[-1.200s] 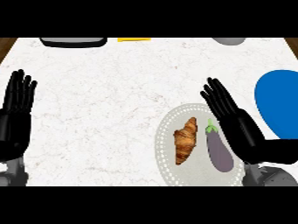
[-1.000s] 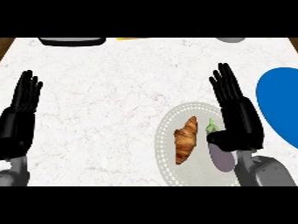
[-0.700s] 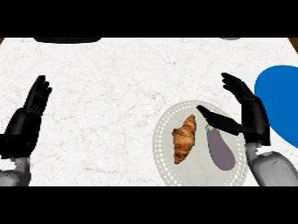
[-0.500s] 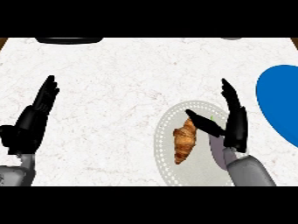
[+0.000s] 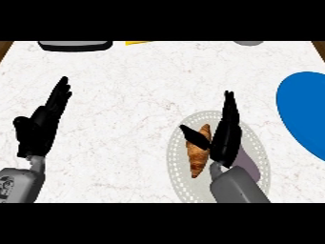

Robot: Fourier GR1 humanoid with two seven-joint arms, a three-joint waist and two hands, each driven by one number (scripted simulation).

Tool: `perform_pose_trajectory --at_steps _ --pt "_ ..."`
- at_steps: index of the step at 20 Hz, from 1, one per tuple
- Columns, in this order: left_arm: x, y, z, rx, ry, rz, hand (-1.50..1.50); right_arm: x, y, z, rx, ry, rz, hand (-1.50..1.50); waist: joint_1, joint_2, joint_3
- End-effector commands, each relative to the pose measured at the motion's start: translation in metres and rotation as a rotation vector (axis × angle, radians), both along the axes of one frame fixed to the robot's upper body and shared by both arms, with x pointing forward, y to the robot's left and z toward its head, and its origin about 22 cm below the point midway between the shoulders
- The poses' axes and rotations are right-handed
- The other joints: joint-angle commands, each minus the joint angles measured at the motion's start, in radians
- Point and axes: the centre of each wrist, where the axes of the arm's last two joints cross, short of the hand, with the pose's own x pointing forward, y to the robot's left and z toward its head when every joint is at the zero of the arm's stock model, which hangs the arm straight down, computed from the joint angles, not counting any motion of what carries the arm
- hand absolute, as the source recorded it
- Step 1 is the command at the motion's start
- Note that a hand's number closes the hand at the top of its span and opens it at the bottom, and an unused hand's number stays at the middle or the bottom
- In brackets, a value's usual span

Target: Pick the croissant from the placemat and place it in the plate

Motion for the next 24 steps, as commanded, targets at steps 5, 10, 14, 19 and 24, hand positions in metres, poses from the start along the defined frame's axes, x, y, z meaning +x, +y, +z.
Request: perform_pose_trajectory --at_steps 5,10,14,19,24 --pt "0.006 -0.006 -0.003 -0.009 0.026 0.021 0.0 0.011 0.017 0.026 -0.14 0.29 -0.083 -1.5 -0.025 -0.011 -0.001" --pt "0.009 -0.006 0.001 0.009 0.04 0.004 0.0 0.0 0.037 0.056 -0.164 0.533 -0.113 -1.5 -0.018 -0.014 0.003" --pt "0.013 -0.006 -0.007 -0.003 0.03 0.013 0.0 -0.001 0.046 0.094 -0.175 0.643 -0.112 -1.5 -0.016 -0.005 0.004" --pt "0.013 -0.014 0.008 -0.004 -0.002 0.008 0.0 0.002 0.032 0.118 -0.13 0.698 -0.155 -1.5 0.007 -0.002 0.008" --pt "0.011 -0.01 -0.01 0.023 0.01 -0.009 0.0 -0.006 0.024 0.116 -0.117 0.748 -0.145 -1.5 0.005 0.003 0.007"
